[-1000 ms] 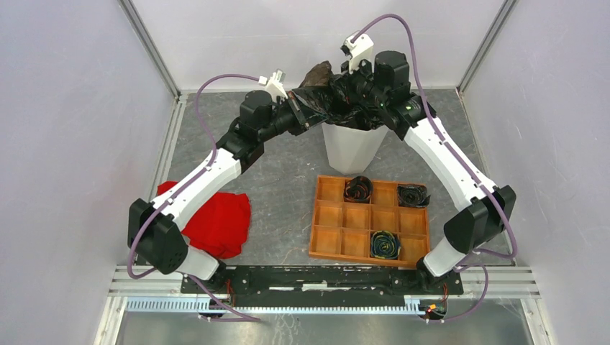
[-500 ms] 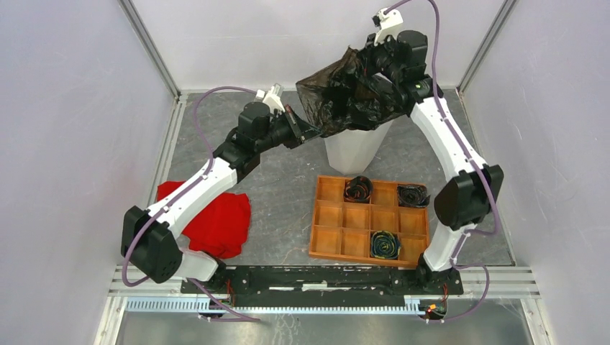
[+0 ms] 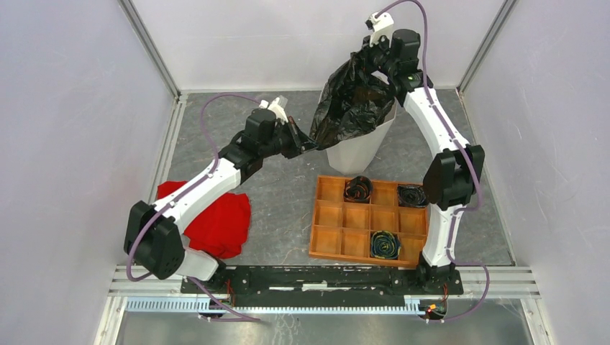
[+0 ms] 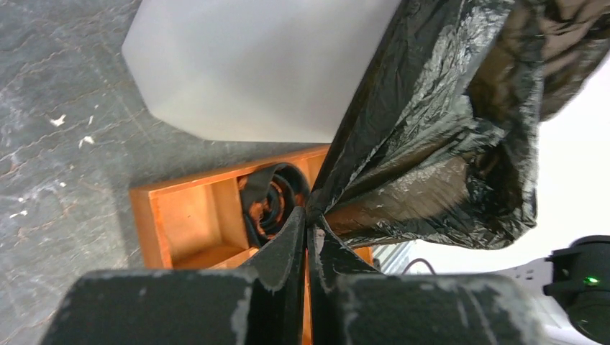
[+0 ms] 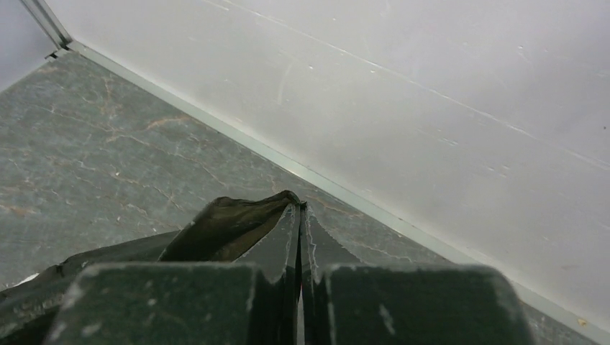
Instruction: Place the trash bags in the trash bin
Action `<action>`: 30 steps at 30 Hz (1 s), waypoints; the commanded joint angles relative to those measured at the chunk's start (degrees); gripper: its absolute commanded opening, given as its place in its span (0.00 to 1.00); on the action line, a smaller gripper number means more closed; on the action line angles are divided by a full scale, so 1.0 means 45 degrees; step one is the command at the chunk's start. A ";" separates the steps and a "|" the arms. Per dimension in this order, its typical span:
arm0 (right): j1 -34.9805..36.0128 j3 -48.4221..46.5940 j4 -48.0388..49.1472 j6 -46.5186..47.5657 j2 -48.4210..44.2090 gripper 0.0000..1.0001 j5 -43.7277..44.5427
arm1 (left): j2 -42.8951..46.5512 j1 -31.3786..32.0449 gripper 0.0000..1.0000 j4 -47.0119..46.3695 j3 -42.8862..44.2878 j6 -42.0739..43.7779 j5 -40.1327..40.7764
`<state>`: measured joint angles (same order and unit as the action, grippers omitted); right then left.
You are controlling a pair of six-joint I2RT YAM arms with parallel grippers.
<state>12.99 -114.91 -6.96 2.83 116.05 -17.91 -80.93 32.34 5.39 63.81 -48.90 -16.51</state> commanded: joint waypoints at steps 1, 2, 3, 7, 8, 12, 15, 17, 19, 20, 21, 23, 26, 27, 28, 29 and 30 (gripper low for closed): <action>-0.0045 -0.0915 -0.0272 0.0699 -0.0451 0.02 0.0561 | -0.0188 0.0040 0.16 0.1300 0.1237 0.1478 0.0549; -0.0043 -0.0834 -0.0506 0.0699 -0.0702 0.12 0.0757 | -0.0072 0.0040 0.24 0.1451 0.1399 0.1613 0.0738; -0.0042 -0.0718 -0.0718 0.0689 -0.0972 0.25 0.1002 | 0.0036 0.0043 0.32 0.1585 0.1564 0.1754 0.0876; -0.0045 -0.0344 -0.2103 0.0714 -0.2424 0.62 0.2434 | 0.0546 0.0040 0.62 0.2282 0.2303 0.2595 0.1931; -0.0050 -0.0271 -0.2457 0.0745 -0.2848 0.69 0.2791 | 0.0586 0.0036 0.68 0.2502 0.2565 0.2907 0.2214; -0.0054 0.0838 -0.3091 0.0950 -0.4749 0.84 0.3744 | 0.0437 0.0050 0.90 0.3561 0.3957 0.4362 0.3451; -0.0018 0.2018 -0.3269 0.1108 -0.6059 0.87 0.3465 | 0.0138 0.0050 1.00 0.3756 0.4931 0.5130 0.4006; 0.0013 0.2766 -0.3354 0.1191 -0.6824 0.87 0.2681 | -0.0364 0.0050 1.00 0.3808 0.5607 0.5571 0.4125; 0.0206 0.3484 -0.3375 0.1348 -0.7485 0.88 0.1589 | -0.1024 0.0041 1.00 0.4089 0.6499 0.5865 0.4073; 0.0330 0.3831 -0.3366 0.1460 -0.7753 0.88 0.1224 | -0.1363 0.0055 1.00 0.4227 0.6972 0.5958 0.4035; 0.0535 0.4239 -0.3312 0.1615 -0.8048 0.89 0.0960 | -0.1696 0.0059 1.00 0.4332 0.7397 0.6038 0.3984; 0.0984 0.5037 -0.3085 0.1993 -0.8538 0.91 0.0888 | -0.2302 0.0060 1.00 0.4510 0.8216 0.6134 0.3996; 0.1546 0.5683 -0.3137 0.2783 -0.8747 0.91 0.1444 | -0.2949 0.0060 0.99 0.4579 0.8856 0.6209 0.4011; 0.1697 0.5737 -0.3221 0.2971 -0.8722 0.91 0.1802 | -0.3119 0.0060 1.00 0.4613 0.9061 0.6223 0.3888; 0.1789 0.5830 -0.3217 0.3135 -0.8687 0.90 0.2276 | -0.3324 0.0070 1.00 0.4697 0.9272 0.6264 0.3753; 0.1837 0.5915 -0.3166 0.3258 -0.8636 0.90 0.2675 | -0.3491 0.0088 1.00 0.4752 0.9464 0.6303 0.3731; 0.1856 0.5930 -0.3092 0.3296 -0.8561 0.89 0.3044 | -0.3661 0.0098 1.00 0.4771 0.9615 0.6327 0.3582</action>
<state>20.78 -88.88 -21.96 13.78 77.01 -9.85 -95.20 32.38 25.45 102.59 -24.32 0.12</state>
